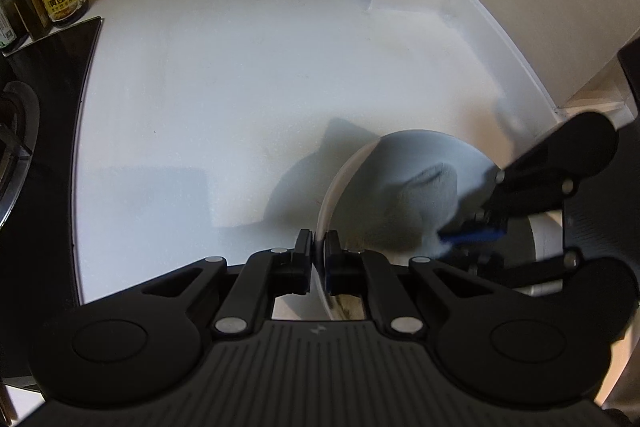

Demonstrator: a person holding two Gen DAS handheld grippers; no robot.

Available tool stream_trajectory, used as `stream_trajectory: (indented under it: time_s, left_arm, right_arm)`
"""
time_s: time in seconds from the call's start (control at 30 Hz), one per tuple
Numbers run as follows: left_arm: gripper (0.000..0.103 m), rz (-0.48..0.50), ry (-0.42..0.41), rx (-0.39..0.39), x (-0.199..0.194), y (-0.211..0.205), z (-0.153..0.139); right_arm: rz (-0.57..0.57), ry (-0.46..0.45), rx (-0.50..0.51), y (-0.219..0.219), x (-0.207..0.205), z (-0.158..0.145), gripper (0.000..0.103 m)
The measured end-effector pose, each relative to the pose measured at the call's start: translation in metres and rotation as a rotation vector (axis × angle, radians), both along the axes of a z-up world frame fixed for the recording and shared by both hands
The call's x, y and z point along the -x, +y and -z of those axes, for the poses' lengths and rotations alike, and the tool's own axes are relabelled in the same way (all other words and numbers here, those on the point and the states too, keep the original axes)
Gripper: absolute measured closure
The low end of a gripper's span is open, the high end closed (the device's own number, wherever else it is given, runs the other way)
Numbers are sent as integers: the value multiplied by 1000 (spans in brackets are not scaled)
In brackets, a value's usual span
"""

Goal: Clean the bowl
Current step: 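Wipe the inside of the bowl with the cloth in the right gripper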

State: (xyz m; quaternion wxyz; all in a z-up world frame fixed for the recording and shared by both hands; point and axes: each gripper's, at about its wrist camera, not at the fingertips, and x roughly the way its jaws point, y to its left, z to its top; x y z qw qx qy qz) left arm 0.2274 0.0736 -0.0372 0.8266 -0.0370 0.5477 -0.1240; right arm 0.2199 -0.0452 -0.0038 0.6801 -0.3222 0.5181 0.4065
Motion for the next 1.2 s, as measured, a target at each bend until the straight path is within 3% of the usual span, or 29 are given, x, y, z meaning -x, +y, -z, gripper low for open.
stream_trajectory:
  time_s: [0.1,0.23,0.37,0.53,0.7,0.83,1.0,1.1,1.2]
  left_arm:
    - [97,11,-6,-20,-1,-1,0]
    - [97,5,-2,-28,-2,-1,-1]
    - [100,-10,-1,-21,-5,2,0]
    - [100,-21,15,13,-5,6,2]
    - [97,-6,13,-2,-3,3,1]
    - [98,18,-6,-56,-1,-4,1]
    - [100,11,-12,-76,-4,-3,2]
    - [100,12,-7,-66,-4,-1,2]
    - [101,16,-3,-63,-3,0,1]
  right_arm:
    - [18,-64,16,-1,-2,1,95]
    - [68,-99,-79,-1,1,2,94]
    - [79,-3,-151,-10,7,2,94]
    - [-45,58,-79,-20,23,-1,94]
    - [-67,-60,33,-33,23,-2,95]
    - [13,-106,-43,-41,23,-2,95]
    - [82,2,-203,-54,29,-4,94]
    - [28,54,-201,-68,27,-17,94]
    - [-51,45,-128,-80,29,-35,94]
